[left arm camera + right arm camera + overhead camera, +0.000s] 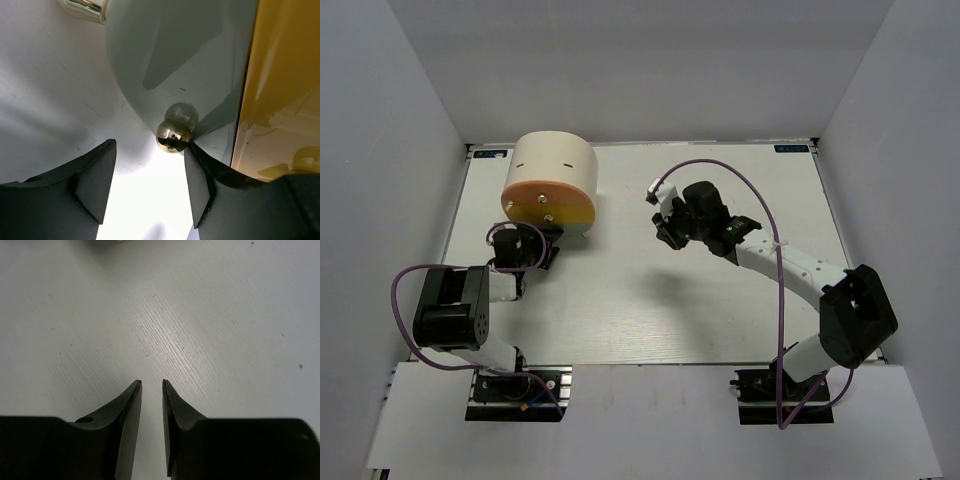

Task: Sort the stationery into containers
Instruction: Close the drawer

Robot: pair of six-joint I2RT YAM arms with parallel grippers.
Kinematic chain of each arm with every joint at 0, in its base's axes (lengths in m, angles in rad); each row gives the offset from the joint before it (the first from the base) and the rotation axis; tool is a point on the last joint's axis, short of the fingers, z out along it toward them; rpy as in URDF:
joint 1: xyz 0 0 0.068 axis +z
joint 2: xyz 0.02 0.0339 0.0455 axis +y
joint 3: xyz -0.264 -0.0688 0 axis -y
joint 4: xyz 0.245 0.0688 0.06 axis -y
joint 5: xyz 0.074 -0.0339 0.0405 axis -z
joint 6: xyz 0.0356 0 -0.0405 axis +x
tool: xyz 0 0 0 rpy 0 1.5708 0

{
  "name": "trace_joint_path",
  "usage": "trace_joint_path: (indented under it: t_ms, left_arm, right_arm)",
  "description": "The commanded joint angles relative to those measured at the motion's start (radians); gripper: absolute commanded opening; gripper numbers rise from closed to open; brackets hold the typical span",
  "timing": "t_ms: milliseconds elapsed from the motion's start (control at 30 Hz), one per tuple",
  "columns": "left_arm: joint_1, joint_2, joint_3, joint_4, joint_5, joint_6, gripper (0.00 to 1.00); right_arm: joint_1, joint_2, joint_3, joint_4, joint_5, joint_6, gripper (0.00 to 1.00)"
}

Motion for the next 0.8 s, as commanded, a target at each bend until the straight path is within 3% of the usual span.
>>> trace_joint_path:
  t_ms: [0, 133, 267, 433, 600, 767]
  left_arm:
    - [-0.003, -0.002, 0.031, 0.045, -0.017, -0.01, 0.67]
    - [-0.003, -0.05, -0.03, 0.031, 0.001, -0.01, 0.68]
    - [-0.003, -0.166, -0.106, -0.049, 0.021, 0.018, 0.78]
    - [-0.003, -0.392, -0.124, -0.293, 0.07, 0.157, 0.91]
    - [-0.003, -0.585, -0.063, -0.553, 0.112, 0.352, 0.99]
    - [-0.003, -0.705, 0.015, -0.737, 0.184, 0.478, 0.99]
  right_arm:
    - [-0.003, -0.021, -0.009, 0.016, -0.014, -0.002, 0.3]
    - [-0.004, -0.024, -0.011, 0.019, -0.018, -0.001, 0.3]
    - [-0.003, -0.027, -0.023, 0.027, -0.023, 0.005, 0.32]
    - [-0.004, -0.027, -0.04, 0.026, -0.026, 0.021, 0.39]
    - [-0.015, -0.019, -0.031, 0.013, -0.031, 0.042, 0.58]
    - [-0.029, -0.002, 0.002, 0.001, -0.017, 0.048, 0.81]
